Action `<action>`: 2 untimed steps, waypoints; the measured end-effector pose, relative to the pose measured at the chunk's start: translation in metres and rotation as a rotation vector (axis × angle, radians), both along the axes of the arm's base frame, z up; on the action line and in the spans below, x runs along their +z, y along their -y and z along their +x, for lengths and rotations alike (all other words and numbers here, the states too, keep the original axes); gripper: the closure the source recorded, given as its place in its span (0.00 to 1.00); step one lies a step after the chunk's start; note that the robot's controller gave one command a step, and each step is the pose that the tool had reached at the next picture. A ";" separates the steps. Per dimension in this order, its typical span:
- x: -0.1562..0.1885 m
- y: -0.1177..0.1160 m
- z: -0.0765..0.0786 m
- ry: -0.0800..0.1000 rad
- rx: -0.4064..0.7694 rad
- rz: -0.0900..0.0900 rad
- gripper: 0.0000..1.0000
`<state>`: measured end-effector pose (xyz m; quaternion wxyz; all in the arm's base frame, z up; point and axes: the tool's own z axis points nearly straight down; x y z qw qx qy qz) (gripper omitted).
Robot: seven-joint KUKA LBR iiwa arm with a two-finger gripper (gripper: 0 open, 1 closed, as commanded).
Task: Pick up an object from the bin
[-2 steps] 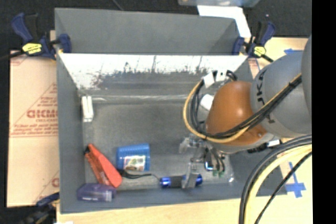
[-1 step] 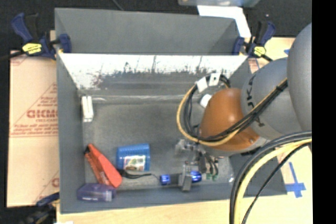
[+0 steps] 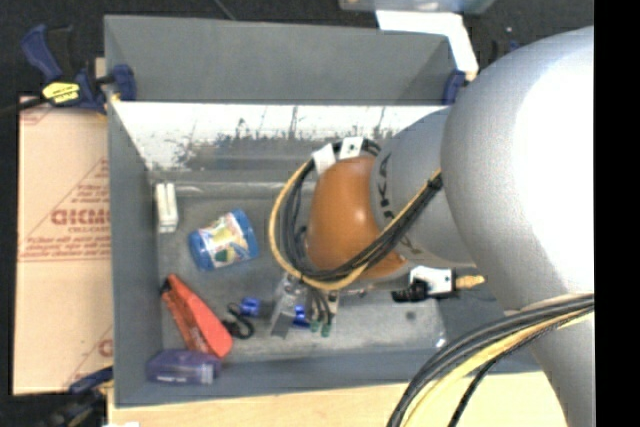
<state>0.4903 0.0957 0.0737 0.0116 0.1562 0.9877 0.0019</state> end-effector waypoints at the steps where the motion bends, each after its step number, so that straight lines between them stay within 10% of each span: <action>1: 0.000 0.000 0.000 0.000 0.001 0.000 1.00; 2: 0.009 0.001 0.000 0.000 0.003 -0.001 1.00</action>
Offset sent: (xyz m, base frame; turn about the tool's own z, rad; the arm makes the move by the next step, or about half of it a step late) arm 0.0000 0.0000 0.0172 -0.0006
